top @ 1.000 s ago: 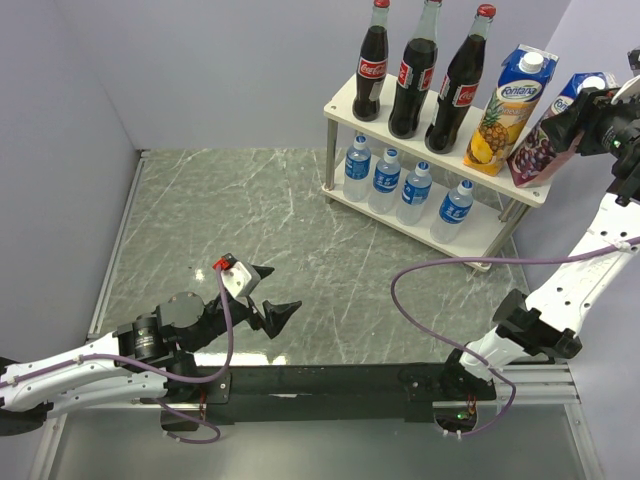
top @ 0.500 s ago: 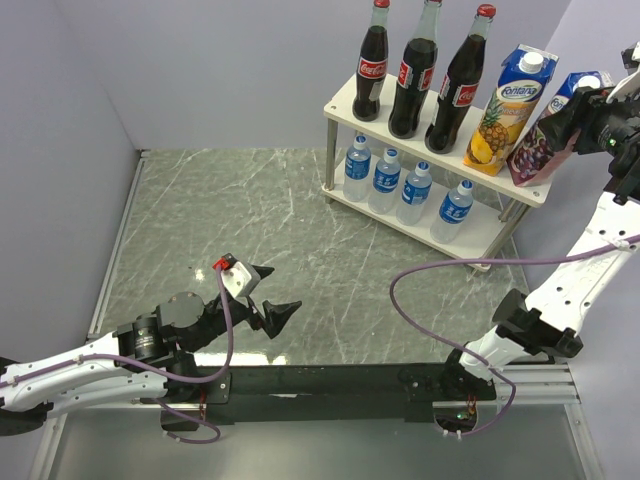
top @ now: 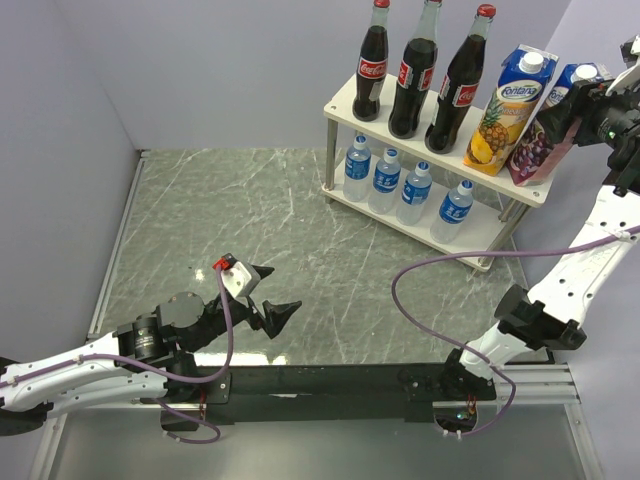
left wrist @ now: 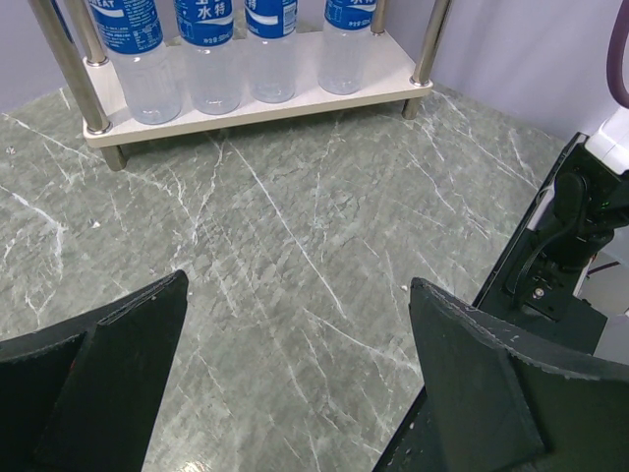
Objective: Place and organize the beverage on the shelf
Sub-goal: Place the drink on the shelf.
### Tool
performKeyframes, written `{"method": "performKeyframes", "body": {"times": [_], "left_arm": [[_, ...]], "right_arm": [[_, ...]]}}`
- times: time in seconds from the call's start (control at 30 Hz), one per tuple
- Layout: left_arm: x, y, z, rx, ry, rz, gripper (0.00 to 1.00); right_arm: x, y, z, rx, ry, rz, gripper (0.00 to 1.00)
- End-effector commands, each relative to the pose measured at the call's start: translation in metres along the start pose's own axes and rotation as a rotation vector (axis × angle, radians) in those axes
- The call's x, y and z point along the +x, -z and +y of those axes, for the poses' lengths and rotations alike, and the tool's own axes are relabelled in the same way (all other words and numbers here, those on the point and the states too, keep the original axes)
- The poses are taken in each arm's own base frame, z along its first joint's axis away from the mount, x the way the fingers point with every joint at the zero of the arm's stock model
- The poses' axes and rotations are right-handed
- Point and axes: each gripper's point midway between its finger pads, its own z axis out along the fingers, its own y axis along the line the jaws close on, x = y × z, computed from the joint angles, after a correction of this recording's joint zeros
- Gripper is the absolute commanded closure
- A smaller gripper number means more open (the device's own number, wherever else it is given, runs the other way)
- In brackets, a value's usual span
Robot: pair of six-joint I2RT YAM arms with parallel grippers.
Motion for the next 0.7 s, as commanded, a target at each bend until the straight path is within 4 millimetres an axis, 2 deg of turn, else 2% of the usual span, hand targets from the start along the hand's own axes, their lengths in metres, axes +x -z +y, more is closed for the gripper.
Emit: {"method": "performKeyframes", "body": {"times": [0.0,0.67], "left_arm": [[-0.019,0.002,-0.003,0.011,0.018,-0.048,0.0],[-0.018,0.002,-0.002,0.009,0.01,-0.044,0.0]], "right_arm": [[-0.039,0.007,0.004,0.001,0.128,-0.123,0.21],[-0.014,-0.013,-0.008,-0.043,0.107,-0.067,0.17]]}}
